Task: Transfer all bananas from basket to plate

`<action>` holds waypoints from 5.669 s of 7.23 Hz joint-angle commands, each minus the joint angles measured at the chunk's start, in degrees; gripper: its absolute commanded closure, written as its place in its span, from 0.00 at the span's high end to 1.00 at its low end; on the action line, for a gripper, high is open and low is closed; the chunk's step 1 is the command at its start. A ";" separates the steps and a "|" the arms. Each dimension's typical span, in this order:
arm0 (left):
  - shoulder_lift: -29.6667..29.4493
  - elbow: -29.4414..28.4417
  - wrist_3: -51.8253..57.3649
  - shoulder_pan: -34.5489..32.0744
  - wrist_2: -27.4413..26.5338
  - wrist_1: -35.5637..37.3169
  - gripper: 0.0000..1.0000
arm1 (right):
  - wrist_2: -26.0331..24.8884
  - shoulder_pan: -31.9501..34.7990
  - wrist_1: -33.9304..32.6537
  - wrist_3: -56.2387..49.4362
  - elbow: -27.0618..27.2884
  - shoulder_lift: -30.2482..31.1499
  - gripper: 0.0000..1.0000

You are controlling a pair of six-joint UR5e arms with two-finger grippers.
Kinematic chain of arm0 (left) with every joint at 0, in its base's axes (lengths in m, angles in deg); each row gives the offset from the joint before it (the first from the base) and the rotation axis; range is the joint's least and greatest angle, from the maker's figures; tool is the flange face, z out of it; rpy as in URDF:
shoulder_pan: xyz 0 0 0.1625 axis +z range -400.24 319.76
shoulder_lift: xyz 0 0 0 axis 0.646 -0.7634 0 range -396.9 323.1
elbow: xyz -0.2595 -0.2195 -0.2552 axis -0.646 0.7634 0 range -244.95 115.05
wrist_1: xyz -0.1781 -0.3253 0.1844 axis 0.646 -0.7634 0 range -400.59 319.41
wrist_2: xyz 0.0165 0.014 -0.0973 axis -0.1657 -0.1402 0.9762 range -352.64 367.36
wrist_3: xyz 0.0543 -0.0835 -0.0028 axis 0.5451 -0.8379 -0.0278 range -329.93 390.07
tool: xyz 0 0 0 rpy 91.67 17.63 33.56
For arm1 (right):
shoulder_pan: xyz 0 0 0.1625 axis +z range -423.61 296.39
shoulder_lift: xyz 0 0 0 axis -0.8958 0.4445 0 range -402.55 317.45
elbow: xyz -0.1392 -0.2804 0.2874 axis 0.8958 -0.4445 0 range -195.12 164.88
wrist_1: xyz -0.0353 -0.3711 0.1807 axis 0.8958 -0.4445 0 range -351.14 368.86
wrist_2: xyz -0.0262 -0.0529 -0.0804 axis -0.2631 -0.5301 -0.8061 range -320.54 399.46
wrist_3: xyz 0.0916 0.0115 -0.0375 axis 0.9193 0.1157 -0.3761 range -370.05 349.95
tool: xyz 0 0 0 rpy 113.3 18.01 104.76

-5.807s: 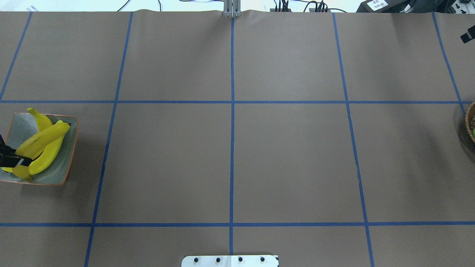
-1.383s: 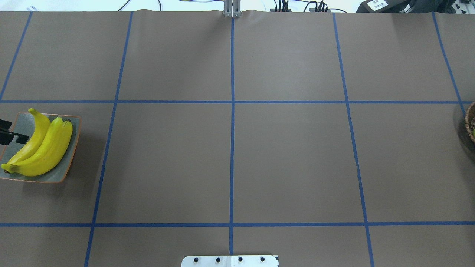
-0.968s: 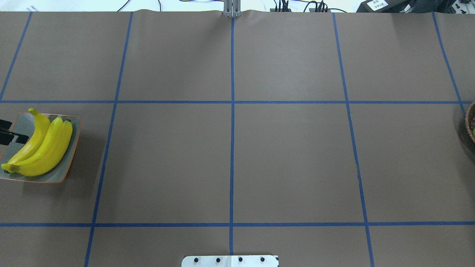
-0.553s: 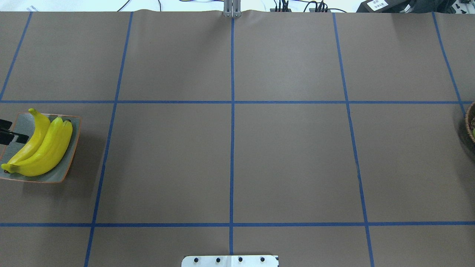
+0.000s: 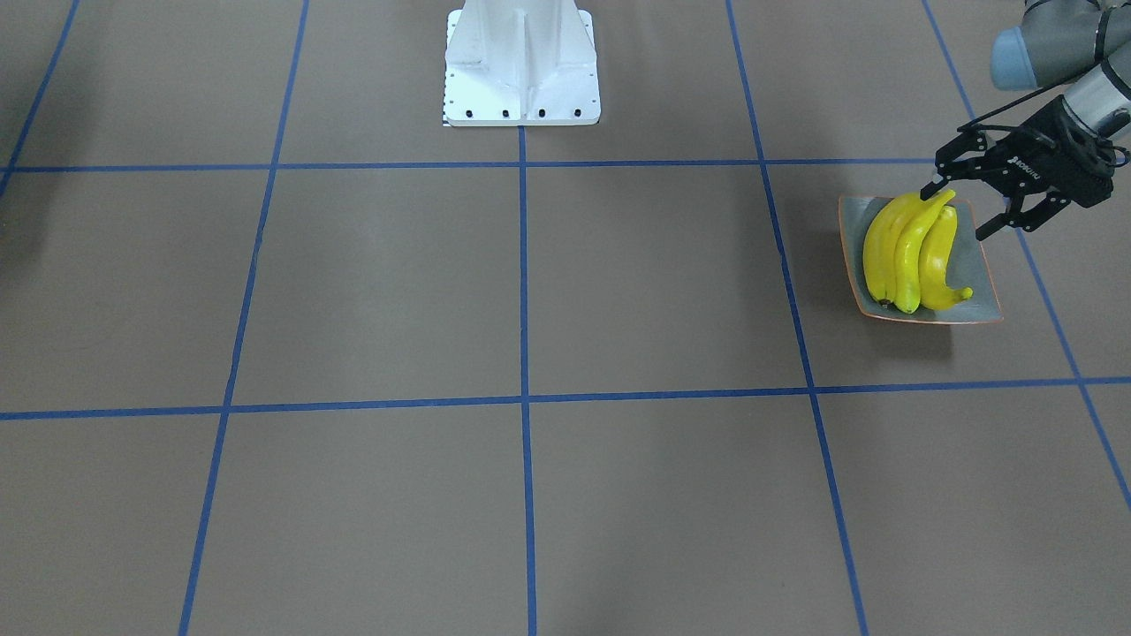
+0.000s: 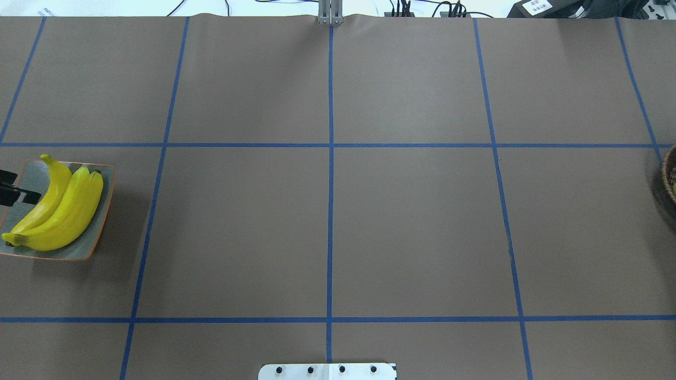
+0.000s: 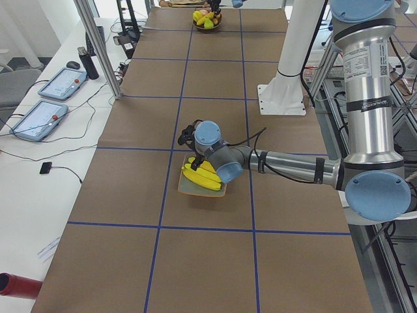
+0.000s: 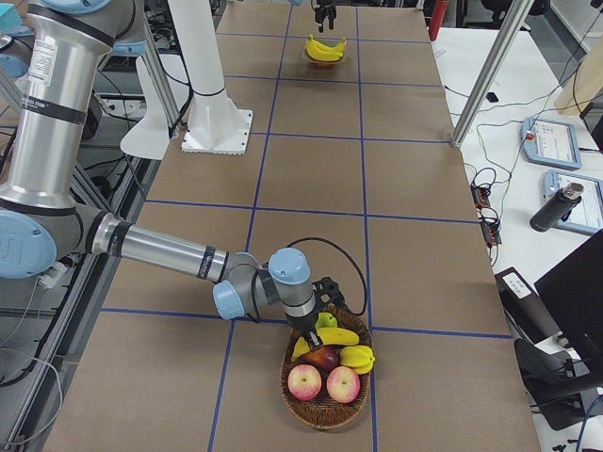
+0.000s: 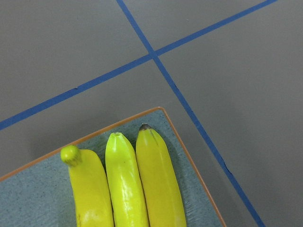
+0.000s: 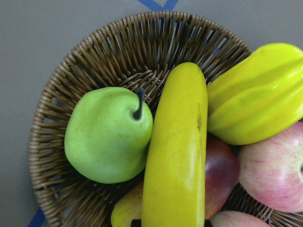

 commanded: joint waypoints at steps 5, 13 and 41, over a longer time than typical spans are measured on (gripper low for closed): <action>-0.09 -0.41 -0.33 0.09 0.10 0.00 1.00 | 1.90 7.25 -0.79 0.89 6.27 -3.27 0.00; -7.70 0.64 -16.10 0.44 0.10 0.00 1.00 | 13.44 -8.62 -1.93 22.80 11.44 -29.18 0.00; -46.49 -10.96 -88.39 14.85 -13.17 0.44 0.00 | -55.67 -57.52 -35.77 29.81 17.95 -61.47 0.00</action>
